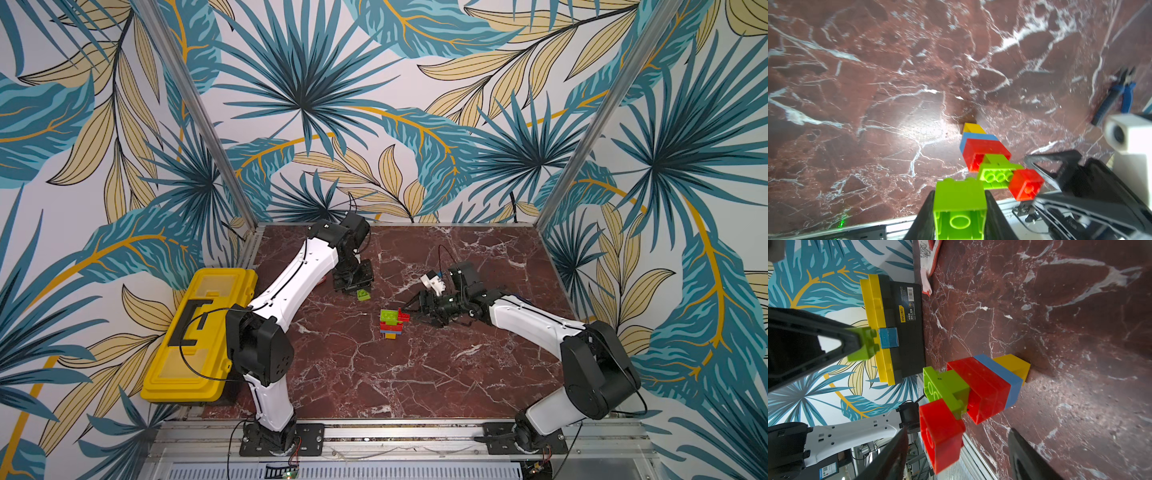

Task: Assemble a carrot with lego
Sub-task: Pick up the lego brick from the center of the board, then assemble the lego brick with the lego brick.

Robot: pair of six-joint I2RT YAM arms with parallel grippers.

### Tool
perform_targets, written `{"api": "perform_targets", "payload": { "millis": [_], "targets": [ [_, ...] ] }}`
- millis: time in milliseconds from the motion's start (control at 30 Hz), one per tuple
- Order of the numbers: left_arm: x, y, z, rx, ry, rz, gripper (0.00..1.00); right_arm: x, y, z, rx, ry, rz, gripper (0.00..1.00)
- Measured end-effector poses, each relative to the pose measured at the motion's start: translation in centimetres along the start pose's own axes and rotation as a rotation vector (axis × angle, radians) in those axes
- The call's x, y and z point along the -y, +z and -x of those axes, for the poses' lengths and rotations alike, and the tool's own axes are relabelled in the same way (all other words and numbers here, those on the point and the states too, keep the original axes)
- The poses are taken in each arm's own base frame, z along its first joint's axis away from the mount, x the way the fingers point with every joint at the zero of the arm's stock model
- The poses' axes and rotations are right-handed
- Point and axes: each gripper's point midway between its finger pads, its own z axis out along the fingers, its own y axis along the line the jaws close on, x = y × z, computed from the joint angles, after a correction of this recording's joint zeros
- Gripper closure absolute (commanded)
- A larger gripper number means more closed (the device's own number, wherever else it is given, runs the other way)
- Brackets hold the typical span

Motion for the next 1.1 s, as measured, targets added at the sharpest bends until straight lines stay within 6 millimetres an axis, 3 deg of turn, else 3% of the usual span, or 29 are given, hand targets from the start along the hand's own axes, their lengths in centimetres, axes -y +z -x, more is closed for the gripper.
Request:
{"api": "perform_targets", "payload": {
  "millis": [233, 533, 1100],
  "targets": [
    [1.5, 1.5, -2.3, -0.071, 0.057, 0.022, 0.74, -0.2, 0.6, 0.2, 0.004, 0.015, 0.004, 0.35],
    [2.2, 4.5, -3.6, -0.149, 0.112, 0.072, 0.74, -0.3, 0.7, 0.3, 0.01, 0.025, 0.008, 0.44],
    [1.9, 4.7, -3.7, -0.148, 0.134, 0.101, 0.76, -0.4, 0.9, 0.6, 0.011, 0.022, 0.02, 0.5]
  ]
}}
